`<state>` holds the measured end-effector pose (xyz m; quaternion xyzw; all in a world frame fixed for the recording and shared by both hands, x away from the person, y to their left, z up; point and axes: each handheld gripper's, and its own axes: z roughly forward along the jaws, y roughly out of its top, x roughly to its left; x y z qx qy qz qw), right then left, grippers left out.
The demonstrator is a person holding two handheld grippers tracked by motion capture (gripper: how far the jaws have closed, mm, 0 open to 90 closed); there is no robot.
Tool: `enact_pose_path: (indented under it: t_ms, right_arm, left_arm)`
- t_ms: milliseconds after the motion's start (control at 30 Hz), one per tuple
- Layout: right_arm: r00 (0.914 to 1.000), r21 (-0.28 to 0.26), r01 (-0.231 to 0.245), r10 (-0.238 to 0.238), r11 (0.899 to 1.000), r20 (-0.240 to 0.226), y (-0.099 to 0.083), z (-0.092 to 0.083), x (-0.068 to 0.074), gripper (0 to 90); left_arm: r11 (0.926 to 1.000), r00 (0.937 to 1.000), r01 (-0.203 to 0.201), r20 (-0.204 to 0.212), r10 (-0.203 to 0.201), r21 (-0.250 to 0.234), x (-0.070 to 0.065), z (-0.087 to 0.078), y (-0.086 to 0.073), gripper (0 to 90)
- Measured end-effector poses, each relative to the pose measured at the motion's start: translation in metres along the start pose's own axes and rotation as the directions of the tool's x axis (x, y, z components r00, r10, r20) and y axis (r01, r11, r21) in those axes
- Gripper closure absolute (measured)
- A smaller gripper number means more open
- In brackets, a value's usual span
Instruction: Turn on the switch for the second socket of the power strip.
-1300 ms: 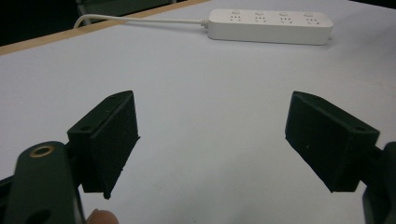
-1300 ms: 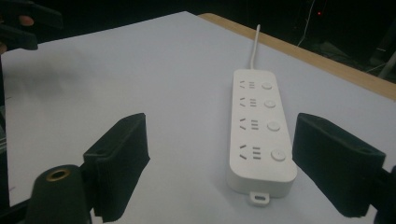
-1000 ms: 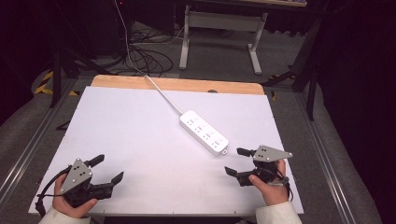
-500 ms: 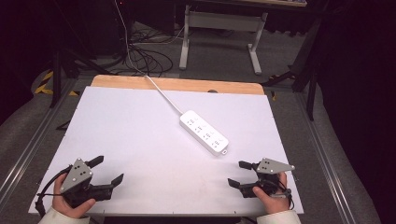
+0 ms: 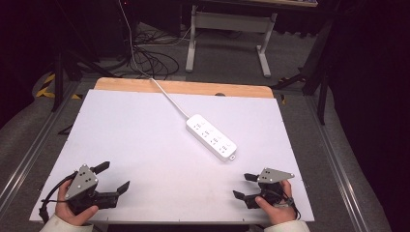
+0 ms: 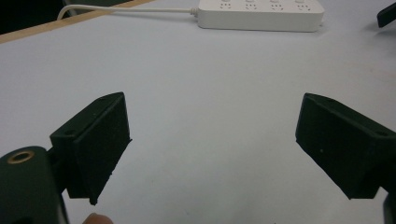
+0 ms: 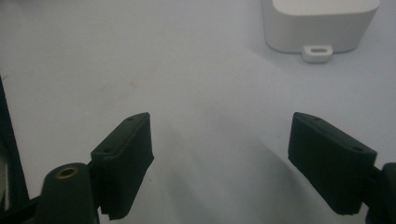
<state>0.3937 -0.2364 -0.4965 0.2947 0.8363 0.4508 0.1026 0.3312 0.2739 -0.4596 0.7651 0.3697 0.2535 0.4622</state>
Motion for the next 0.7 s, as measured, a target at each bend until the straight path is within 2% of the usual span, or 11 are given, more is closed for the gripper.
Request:
enact_pose_path:
  t_ms: [200,367,500,700]
  right_arm:
    - [0.9995,-0.075,-0.011,0.013,0.997,0.029,0.000,-0.006,-0.003,21.5]
    - [0.9984,-0.122,0.000,0.007,0.993,0.056,0.001,-0.011,-0.004,21.5]
    - [0.9969,-0.144,0.010,0.001,0.989,0.078,0.001,-0.013,-0.004,21.2]
    - [0.9967,-0.143,0.022,-0.010,0.989,0.080,0.000,-0.014,-0.003,21.2]
  left_arm:
    - [0.9998,0.9997,0.022,-0.009,-0.022,-0.003,0.002,0.000,-0.001,10.2]
    - [0.9999,0.9998,0.014,-0.014,-0.014,-0.005,0.003,0.000,-0.002,9.6]
    - [0.9999,0.9998,0.007,-0.021,-0.007,-0.011,0.003,0.001,-0.002,9.7]
    - [0.9998,0.9998,0.013,-0.012,-0.014,-0.011,0.002,0.000,-0.002,9.6]
